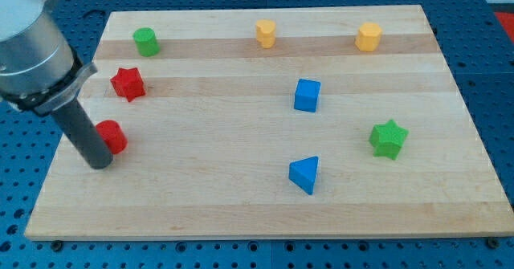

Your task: Move your arm to the center

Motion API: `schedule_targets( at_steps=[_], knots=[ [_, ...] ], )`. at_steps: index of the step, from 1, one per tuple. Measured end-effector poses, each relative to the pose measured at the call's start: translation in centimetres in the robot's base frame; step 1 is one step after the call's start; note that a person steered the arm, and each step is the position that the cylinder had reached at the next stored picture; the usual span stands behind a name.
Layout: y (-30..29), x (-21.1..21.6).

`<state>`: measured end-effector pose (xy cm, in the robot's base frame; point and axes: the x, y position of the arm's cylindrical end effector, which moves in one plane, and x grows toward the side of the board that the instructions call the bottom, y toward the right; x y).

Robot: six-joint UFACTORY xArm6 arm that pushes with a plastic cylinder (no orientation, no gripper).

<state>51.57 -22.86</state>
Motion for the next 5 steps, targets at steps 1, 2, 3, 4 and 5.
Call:
schedule_targets(
  at_steps=[1, 2, 3, 4, 5],
  knots=[
    [0.0, -0.7],
    [0.1, -0.7],
    [0.1, -0.7],
    [4.2, -0.3],
    [9.5, -1.5]
  ],
)
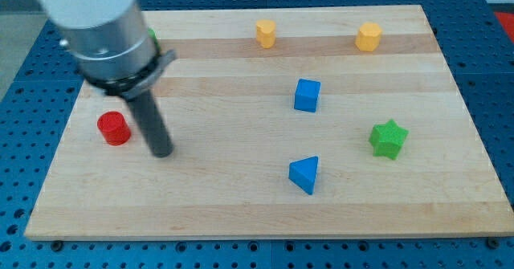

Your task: Move your arm to the center

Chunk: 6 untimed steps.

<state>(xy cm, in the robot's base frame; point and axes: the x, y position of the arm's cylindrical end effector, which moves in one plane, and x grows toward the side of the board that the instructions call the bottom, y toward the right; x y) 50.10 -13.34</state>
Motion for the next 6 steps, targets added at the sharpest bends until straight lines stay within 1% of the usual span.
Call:
schedule_targets(
  at_steps=[1, 4, 5, 6],
  knots=[
    [3.8, -1.9],
    [6.1, -1.4],
    [9.7, -1.8],
    [11.2, -2.2]
  ],
)
